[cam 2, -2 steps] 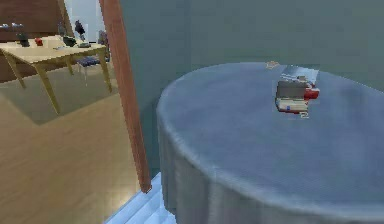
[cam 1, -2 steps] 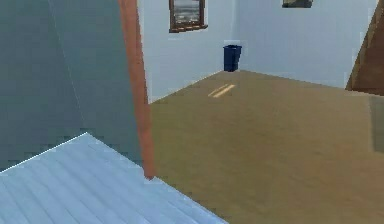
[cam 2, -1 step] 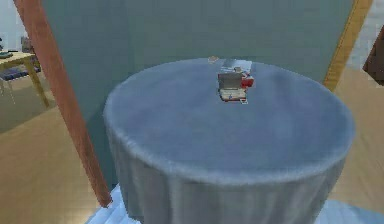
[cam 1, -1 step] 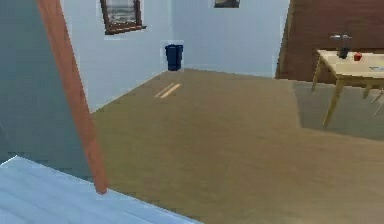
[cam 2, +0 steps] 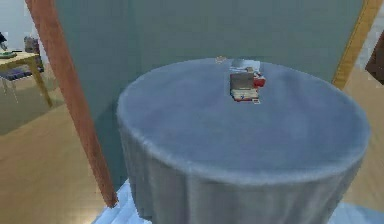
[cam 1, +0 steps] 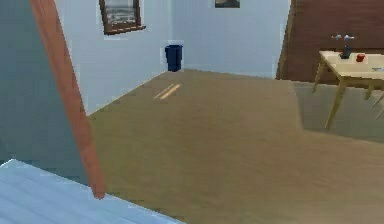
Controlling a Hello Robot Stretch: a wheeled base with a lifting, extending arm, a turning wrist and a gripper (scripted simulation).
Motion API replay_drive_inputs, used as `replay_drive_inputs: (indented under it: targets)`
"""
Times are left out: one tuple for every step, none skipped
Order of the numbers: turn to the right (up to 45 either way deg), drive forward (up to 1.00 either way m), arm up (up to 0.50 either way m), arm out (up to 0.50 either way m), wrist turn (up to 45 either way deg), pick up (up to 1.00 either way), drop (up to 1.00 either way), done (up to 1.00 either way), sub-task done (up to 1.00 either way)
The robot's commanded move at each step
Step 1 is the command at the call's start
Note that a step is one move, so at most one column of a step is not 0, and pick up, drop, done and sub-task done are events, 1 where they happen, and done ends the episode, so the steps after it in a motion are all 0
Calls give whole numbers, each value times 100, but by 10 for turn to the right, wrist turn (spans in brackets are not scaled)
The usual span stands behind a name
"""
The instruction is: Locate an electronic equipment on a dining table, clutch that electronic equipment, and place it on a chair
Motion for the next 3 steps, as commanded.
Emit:
replay_drive_inputs:
  targets:
    - [270, 0, 0, 0, 0, 0, 0, 0, 0]
    - [0, 100, 0, 0, 0, 0, 0, 0, 0]
    - [30, 0, 0, 0, 0, 0, 0, 0, 0]
